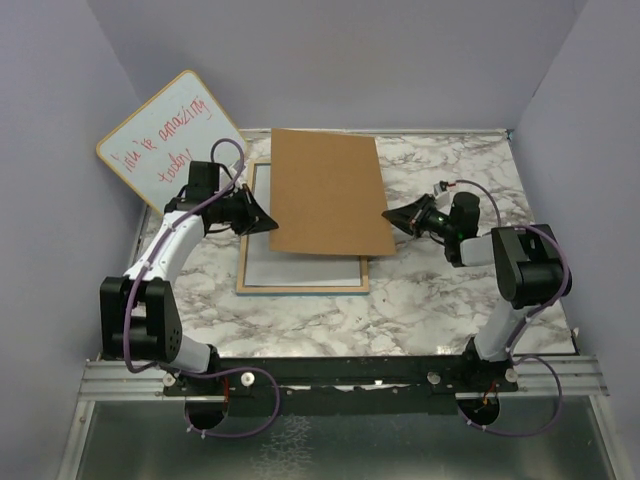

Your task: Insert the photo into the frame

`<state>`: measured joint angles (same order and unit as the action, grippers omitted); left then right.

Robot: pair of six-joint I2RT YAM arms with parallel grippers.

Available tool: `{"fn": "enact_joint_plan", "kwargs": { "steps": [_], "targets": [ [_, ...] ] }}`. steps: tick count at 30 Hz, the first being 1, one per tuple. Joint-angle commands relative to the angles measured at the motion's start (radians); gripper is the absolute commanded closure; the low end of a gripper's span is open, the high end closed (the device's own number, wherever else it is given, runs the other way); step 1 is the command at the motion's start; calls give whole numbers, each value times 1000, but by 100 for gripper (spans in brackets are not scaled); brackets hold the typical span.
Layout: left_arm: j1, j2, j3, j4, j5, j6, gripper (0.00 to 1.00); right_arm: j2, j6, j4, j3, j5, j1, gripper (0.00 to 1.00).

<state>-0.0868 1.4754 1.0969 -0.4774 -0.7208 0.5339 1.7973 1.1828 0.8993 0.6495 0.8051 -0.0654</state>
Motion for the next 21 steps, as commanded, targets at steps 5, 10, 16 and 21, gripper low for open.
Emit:
{"fn": "enact_joint_plan", "kwargs": {
  "steps": [5, 10, 16, 21],
  "targets": [
    [9, -83, -91, -81, 298, -161, 100, 32, -105, -111, 110, -11, -129, 90],
    [17, -71, -108, -115, 436, -199, 100, 58, -93, -115, 101, -57, -185, 89],
    [19, -11, -135, -122, 464, -214, 98, 102, -104, -135, 97, -59, -231, 88],
    [21, 26, -160, -98, 486, -219, 86, 98, -134, -178, 97, -82, -236, 88]
  ]
}}
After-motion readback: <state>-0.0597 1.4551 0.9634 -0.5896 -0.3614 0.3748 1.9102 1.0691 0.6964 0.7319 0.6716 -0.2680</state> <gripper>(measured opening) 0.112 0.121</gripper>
